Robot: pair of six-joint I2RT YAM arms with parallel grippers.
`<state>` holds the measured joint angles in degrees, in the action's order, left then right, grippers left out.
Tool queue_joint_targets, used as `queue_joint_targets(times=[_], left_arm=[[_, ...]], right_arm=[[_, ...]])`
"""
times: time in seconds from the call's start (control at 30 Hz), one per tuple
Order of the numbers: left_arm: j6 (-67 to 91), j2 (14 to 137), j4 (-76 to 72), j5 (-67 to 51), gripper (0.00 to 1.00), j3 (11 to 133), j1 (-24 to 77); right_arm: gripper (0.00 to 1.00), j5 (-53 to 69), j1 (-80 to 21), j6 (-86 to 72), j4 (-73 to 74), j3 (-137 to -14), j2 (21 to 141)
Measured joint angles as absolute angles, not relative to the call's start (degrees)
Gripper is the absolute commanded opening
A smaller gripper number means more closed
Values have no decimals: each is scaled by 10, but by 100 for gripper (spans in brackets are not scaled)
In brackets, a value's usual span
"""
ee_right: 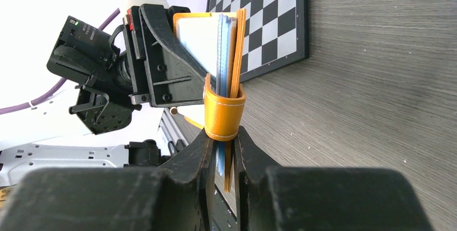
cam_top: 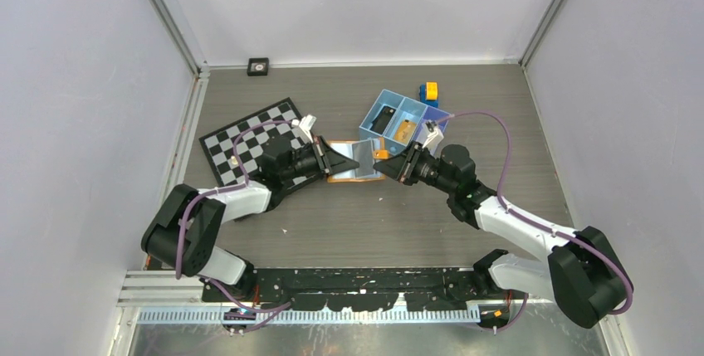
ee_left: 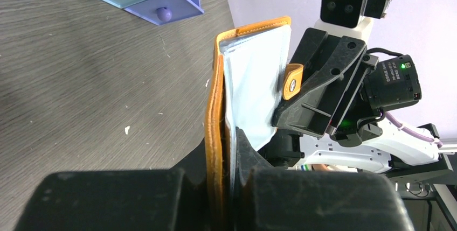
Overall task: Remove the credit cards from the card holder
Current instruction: Remove the credit card from the card holder.
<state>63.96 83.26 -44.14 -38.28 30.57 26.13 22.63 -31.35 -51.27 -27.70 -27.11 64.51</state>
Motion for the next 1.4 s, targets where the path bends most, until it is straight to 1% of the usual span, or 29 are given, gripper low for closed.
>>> queue_joint_targets(times=[0.1,0.13,0.17,0.2,0.23,0.33,0.4,0.5,0.63,0.67,0.7,0.87,0.9,0.93,0.97,1.03,1.1,1.17,1.2,1.37,1.4], left_arm=[[637,844,-432,-387,0,316,261],[637,847,-428,-388,2,319,261],[635,849,-423,-389,7,322,261],[634,850,-417,-389,13,324,261],[630,850,-412,-389,25,326,261],[613,849,-387,-381,51,330,262],[603,847,-361,-369,62,330,261],[581,829,-316,-345,69,330,262],[551,797,-273,-311,73,330,275],[545,791,-262,-305,72,332,280],[538,788,-254,-300,68,334,285],[525,787,-236,-292,28,341,293],[525,787,-236,-294,19,342,294],[525,788,-237,-296,11,342,295],[527,788,-239,-299,5,343,295],[529,791,-241,-299,0,343,295],[532,794,-243,-301,0,343,293],[534,794,-244,-300,0,343,293],[535,794,-245,-300,0,343,292],[535,794,-244,-297,0,343,292],[535,794,-243,-297,0,343,292]], right_arm=[[0,226,-312,-514,-280,-270,647],[1,227,-311,-514,-281,-270,648],[1,226,-310,-514,-282,-270,651],[1,226,-310,-515,-283,-270,653],[1,226,-310,-515,-282,-269,654],[0,227,-311,-513,-278,-269,655],[0,223,-313,-509,-265,-274,654],[1,220,-315,-503,-246,-281,654],[1,220,-318,-496,-237,-289,654],[1,220,-319,-495,-234,-291,654],[1,220,-321,-493,-230,-293,654],[1,217,-330,-481,-212,-298,654],[1,217,-332,-479,-211,-298,655],[3,217,-333,-478,-211,-298,656],[6,217,-334,-477,-209,-298,657],[10,214,-334,-475,-209,-298,656],[17,209,-334,-475,-209,-298,656],[28,205,-334,-474,-209,-298,656],[32,203,-334,-474,-208,-298,655],[32,196,-340,-473,-206,-298,645],[29,196,-340,-473,-206,-298,644]])
